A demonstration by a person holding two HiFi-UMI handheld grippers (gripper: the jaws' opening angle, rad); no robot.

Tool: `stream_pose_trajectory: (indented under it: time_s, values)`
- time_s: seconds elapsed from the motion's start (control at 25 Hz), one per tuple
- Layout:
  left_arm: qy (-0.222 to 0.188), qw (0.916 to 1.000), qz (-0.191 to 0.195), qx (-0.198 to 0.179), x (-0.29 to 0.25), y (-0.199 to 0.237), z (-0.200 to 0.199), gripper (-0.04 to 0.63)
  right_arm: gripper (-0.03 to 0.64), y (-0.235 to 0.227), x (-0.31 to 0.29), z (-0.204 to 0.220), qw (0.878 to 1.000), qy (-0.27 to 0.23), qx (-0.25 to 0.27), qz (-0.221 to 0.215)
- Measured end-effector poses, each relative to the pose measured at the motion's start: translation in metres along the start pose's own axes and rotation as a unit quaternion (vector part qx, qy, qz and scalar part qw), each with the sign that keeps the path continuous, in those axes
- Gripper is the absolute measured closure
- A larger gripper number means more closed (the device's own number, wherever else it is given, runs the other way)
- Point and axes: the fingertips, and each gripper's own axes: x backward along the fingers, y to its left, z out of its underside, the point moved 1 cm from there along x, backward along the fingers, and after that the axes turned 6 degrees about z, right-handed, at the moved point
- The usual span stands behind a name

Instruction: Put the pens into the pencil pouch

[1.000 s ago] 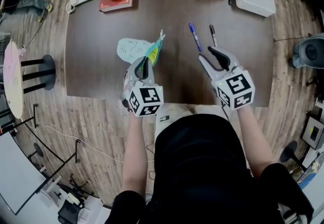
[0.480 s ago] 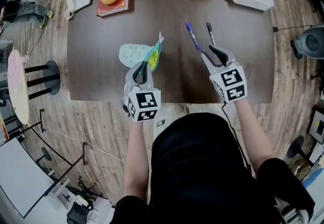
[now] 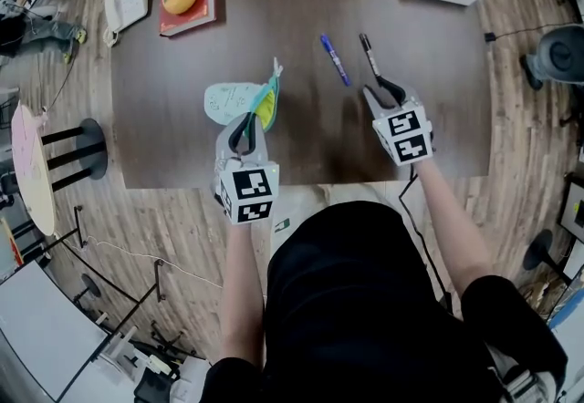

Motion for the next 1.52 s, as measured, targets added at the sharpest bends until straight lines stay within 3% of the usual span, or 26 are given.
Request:
stream_pose_trajectory:
  time_s: [0.56, 1.52]
  values:
    - [0.002, 0.9999, 0.002, 0.012, 0.002, -0.005, -0.004, 0.578, 0.484, -0.028, -0.035, 0.037, 0.998, 0.048, -0.042, 0.017]
    - [0.007, 0.9999, 0.002, 0.008, -0.001, -0.011, -0.003, 0.578, 0.549, -0.025, -0.044, 0.052, 0.997, 0.067, -0.030, 0.005]
